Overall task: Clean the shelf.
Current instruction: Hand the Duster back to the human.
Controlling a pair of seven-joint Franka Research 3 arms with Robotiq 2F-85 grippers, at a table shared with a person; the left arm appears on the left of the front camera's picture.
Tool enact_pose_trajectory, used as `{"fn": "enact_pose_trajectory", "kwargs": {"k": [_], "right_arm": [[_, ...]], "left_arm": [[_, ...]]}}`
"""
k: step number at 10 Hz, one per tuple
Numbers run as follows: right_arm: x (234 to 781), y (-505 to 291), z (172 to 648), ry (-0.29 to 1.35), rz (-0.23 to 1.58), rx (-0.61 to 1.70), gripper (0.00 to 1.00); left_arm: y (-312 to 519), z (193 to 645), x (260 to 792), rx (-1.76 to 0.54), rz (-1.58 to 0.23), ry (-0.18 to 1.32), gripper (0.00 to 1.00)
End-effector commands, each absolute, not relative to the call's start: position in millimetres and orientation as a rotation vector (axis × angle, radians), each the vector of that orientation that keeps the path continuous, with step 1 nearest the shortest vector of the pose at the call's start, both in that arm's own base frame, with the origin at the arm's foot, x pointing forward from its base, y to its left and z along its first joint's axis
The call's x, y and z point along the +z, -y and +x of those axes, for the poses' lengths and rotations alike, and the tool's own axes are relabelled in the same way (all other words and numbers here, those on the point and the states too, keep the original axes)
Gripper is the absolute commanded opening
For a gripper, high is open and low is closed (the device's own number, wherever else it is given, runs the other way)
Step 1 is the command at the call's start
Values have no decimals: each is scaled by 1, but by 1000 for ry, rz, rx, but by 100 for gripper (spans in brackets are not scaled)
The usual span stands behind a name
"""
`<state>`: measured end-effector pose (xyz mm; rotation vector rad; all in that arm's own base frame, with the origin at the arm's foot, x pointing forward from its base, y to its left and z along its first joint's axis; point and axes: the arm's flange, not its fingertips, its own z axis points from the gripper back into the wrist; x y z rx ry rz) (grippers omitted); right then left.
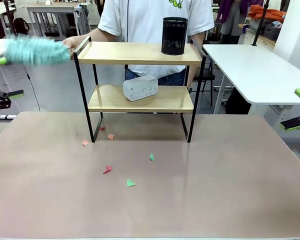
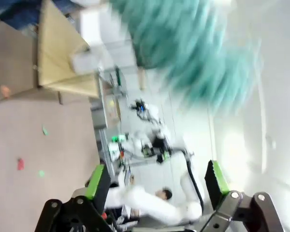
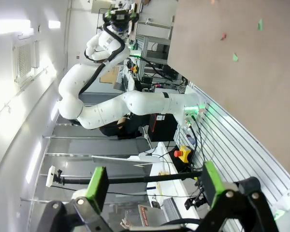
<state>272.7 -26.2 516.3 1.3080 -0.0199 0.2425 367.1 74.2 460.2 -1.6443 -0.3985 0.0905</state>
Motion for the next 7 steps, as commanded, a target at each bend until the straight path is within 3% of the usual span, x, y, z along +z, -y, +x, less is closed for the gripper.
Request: {"fn": "enact_pose_trajectory", "kwargs": {"k": [1, 2, 3, 5, 7], "right_arm": [[519, 8, 286, 65, 1343, 129, 100], [518, -17, 307, 115, 1428, -26, 100], [504, -42, 324, 142, 1477, -30, 100], [459, -69, 349, 3, 1618, -25, 100], [443, -68, 358, -100, 1554, -23, 100]], "left_arm": [[-49, 327, 485, -79, -1646, 365, 100], [-33, 325, 489, -105, -1614, 346, 100], [-20, 329, 488, -135, -1608, 308, 100], [-5, 338, 481, -130, -1600, 268, 100], [-8, 334, 490, -146, -1597, 285, 100]]}}
